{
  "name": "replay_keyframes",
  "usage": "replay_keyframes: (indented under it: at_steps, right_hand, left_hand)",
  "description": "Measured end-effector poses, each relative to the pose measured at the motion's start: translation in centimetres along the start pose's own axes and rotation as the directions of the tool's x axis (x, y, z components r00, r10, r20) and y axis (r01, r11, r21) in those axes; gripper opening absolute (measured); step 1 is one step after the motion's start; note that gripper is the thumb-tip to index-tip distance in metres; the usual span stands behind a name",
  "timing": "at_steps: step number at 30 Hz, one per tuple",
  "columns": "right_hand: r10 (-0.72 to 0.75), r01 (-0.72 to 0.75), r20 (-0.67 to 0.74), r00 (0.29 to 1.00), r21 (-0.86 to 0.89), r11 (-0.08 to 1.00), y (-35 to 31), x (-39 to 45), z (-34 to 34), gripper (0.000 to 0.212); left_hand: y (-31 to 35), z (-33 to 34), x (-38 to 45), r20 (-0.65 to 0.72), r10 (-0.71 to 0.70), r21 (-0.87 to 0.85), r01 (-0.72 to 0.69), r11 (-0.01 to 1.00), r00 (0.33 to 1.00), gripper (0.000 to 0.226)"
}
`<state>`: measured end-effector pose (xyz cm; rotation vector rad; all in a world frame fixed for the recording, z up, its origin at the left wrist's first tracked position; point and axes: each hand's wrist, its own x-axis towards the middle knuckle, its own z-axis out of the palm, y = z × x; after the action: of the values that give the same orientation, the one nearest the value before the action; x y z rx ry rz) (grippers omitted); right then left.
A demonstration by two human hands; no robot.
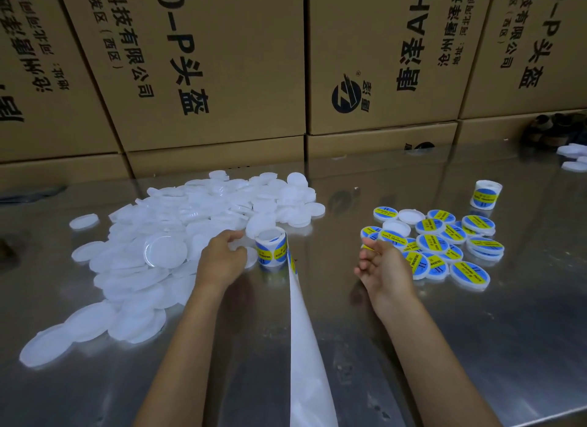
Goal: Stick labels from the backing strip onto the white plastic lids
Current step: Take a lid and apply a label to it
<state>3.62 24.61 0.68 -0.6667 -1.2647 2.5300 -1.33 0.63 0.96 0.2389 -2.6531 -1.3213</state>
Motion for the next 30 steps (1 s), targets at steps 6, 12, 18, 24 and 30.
replay_keyframes:
  at_steps: [6,12,18,24,30]
  right_hand:
    - [-0.176,0.217,0.148,0.973,-0.335,0.917,1.3,-1.0,0.9,0.018]
    - [-0.307,0.463,0.363,0.88,-0.511,0.724,3.1,-2.0,2.1,0.014]
    - [-0.316,0.48,0.376,0.871,-0.513,0.712,3.4,-1.7,2.0,0.014]
    - [-0.121,0.299,0.393,0.911,-0.431,0.851,2.7,-2.3,2.4,0.038]
    - [0.084,0.068,0.55,0.831,-0.25,0.966,1.5,-3.4,2.6,0.047]
  left_hand:
    - [-0.7,0.5,-0.1,0.097,0.003,0.211,-0.024,0.977,0.995,0.063]
    - [-0.5,-0.3,0.2,0.081,-0.053,0.15,0.04,0.988,0.995,0.075]
    - [0.0,-0.7,-0.1,-0.01,-0.081,-0.227,0.076,0.971,0.997,0.024]
    - [2.6,-1.7,-1.4,0.11,0.122,-0.686,-0.014,0.727,0.986,0.02]
    - [5.0,0.3,-4.1,0.269,0.437,-0.608,-0.2,0.768,0.858,0.016]
